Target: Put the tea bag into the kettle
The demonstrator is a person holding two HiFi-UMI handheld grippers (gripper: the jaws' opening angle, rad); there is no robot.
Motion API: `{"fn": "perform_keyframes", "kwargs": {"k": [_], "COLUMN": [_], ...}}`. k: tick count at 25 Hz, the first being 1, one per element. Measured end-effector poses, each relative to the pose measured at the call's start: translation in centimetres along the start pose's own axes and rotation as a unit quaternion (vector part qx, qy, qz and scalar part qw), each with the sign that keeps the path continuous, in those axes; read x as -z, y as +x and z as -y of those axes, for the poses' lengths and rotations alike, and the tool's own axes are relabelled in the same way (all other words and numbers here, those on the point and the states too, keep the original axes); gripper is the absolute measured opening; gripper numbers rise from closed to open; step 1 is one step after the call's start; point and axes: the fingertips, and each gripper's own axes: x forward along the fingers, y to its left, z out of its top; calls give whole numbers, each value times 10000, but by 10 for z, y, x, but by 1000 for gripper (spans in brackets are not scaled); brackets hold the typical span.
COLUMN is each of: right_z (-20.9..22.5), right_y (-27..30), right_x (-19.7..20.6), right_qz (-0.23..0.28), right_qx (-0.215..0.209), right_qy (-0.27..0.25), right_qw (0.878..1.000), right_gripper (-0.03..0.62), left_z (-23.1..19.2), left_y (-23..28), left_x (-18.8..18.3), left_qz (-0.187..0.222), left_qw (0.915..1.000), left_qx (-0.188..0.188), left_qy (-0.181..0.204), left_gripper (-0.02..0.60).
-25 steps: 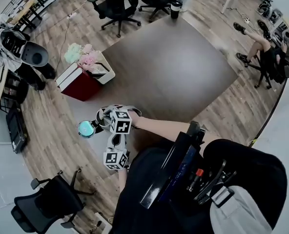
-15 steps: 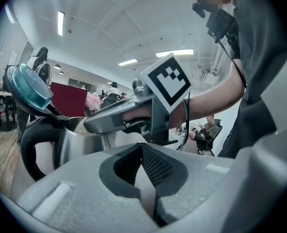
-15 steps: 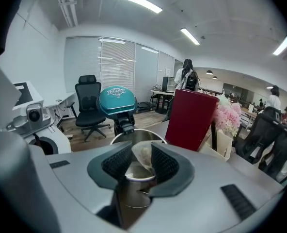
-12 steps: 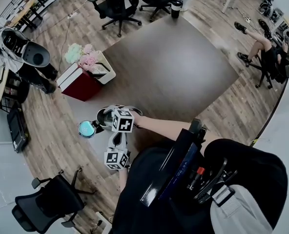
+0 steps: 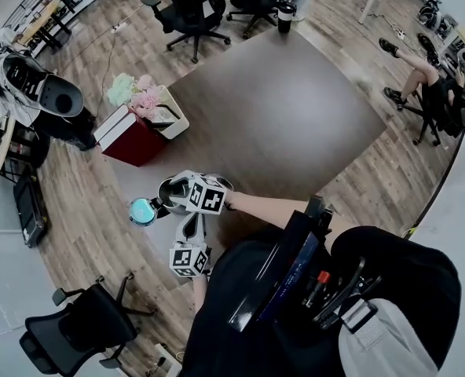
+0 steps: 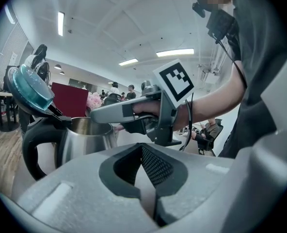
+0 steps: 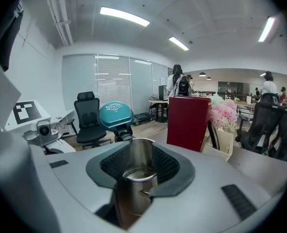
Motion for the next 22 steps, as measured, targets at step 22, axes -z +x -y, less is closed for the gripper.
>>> {"fn": "perform_keyframes", "kwargs": {"k": [22], "right_z": [-24], "right_y": [-105], "right_x": [133], "right_qz": [-94], "right_qx": [731], "right_qy": [1007], "right_qw": [9922], "right_gripper": [5], "left_z": [12], "left_y": [6], "left_x": [48], "left_qz": [-727], "left_qw": [9952], "left_qx": [531], "left_qy": [-379], "left_gripper": [5]}}
